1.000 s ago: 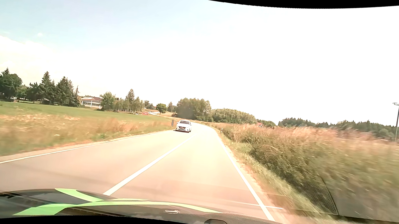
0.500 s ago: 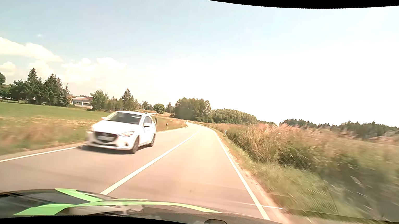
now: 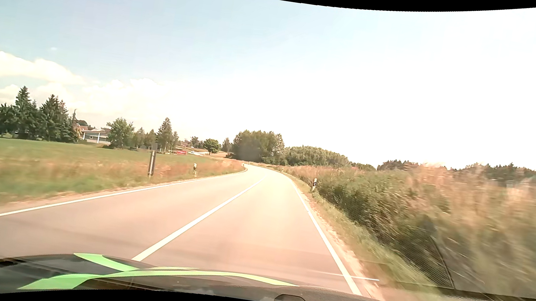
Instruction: Follow the waypoints while adhering to traffic rules and regulations
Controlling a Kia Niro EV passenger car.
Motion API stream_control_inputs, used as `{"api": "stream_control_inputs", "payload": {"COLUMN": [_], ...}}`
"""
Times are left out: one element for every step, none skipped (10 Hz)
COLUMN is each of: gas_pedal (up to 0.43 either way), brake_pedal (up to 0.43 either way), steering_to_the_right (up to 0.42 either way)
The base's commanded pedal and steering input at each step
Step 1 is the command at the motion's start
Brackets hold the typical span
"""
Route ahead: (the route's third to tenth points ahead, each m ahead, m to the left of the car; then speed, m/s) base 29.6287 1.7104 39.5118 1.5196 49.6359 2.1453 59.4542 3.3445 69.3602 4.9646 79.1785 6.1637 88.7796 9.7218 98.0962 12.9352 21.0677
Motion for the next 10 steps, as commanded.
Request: {"api": "stream_control_inputs", "payload": {"gas_pedal": [0.008,0.008,0.000,0.000,0.000,0.000,0.000,0.000,0.000,0.000], "brake_pedal": [0.000,0.000,0.000,0.000,0.000,0.000,0.000,0.000,0.000,0.000], "steering_to_the_right": [-0.004,-0.005,-0.005,-0.005,-0.005,-0.007,-0.010,-0.011,-0.011,-0.011]}}
